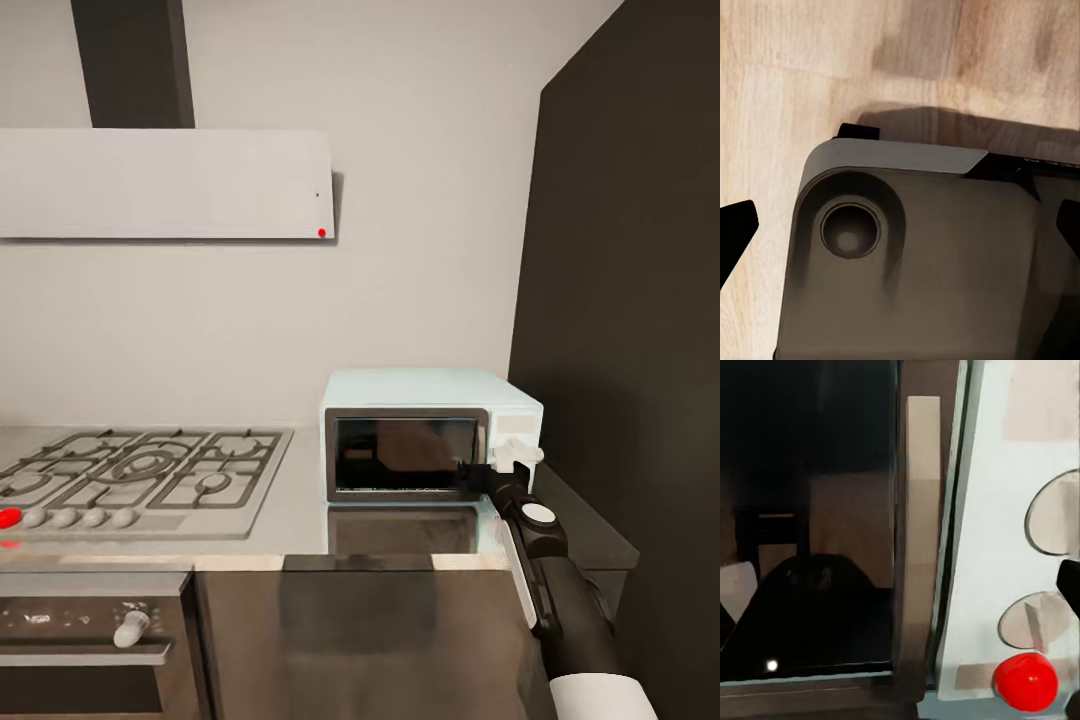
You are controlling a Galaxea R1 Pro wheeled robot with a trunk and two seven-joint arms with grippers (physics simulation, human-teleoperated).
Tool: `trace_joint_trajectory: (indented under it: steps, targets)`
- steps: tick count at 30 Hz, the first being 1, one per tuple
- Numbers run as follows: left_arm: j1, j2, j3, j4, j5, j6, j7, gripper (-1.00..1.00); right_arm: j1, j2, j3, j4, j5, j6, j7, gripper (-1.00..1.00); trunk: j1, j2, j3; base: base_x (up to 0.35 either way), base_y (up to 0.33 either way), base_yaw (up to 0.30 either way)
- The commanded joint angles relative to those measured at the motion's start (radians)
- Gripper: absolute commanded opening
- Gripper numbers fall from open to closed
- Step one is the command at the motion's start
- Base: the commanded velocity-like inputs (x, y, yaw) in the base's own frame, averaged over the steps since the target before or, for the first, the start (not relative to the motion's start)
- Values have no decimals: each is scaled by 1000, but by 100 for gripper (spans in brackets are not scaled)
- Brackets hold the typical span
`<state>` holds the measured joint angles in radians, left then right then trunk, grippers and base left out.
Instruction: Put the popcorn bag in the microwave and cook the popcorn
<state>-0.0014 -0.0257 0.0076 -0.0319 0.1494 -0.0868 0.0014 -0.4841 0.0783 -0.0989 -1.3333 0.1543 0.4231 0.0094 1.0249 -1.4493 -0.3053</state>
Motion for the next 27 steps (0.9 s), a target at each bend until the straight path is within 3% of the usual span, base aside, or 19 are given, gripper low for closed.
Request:
trace_joint_trajectory:
  steps: [1, 27]
  targets:
    - [0, 0, 0, 0, 7, -2, 0, 100, -1, -8, -1, -1, 8, 5, 1, 100, 0, -1, -1, 13, 0, 0]
    - [0, 2, 1, 0, 10, -2, 0, 100, -1, -17, 4, 40, 8, 3, -2, 100, 0, -1, -1, 5, 0, 0]
